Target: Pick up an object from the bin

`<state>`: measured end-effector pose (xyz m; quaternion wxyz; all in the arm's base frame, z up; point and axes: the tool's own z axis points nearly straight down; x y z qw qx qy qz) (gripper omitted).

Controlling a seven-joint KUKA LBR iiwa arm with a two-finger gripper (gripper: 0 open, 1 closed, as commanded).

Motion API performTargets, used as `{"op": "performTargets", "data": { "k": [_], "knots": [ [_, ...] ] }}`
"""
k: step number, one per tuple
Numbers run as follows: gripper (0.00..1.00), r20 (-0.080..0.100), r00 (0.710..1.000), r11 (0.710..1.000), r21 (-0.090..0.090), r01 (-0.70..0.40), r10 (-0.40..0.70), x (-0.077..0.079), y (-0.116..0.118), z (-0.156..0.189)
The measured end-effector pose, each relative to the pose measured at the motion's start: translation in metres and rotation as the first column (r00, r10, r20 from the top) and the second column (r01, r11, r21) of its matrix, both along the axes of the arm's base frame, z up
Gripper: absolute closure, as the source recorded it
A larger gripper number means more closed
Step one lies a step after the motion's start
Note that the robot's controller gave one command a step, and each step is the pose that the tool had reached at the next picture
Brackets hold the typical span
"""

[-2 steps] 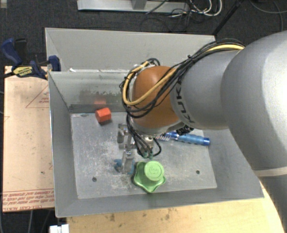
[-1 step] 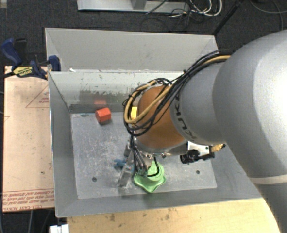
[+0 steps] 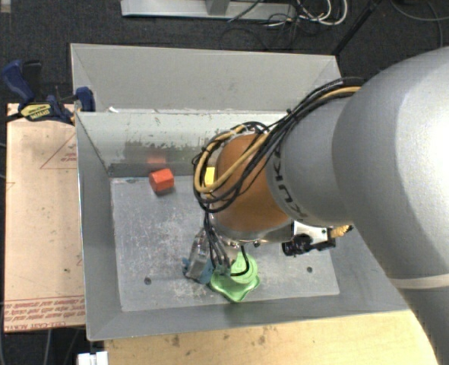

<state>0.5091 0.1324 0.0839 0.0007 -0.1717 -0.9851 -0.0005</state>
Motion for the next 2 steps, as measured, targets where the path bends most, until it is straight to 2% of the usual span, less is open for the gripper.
{"op": "performTargets", "data": {
  "k": [1, 2],
  "knots": [
    [1.0, 0.008, 1.0, 1.0, 0.003, 0.012, -0.012, -0.023, 0.02, 0.079],
    [1.0, 0.011, 1.0, 1.0, 0.002, 0.014, -0.014, -0.008, 0.02, 0.19]
  ]
}}
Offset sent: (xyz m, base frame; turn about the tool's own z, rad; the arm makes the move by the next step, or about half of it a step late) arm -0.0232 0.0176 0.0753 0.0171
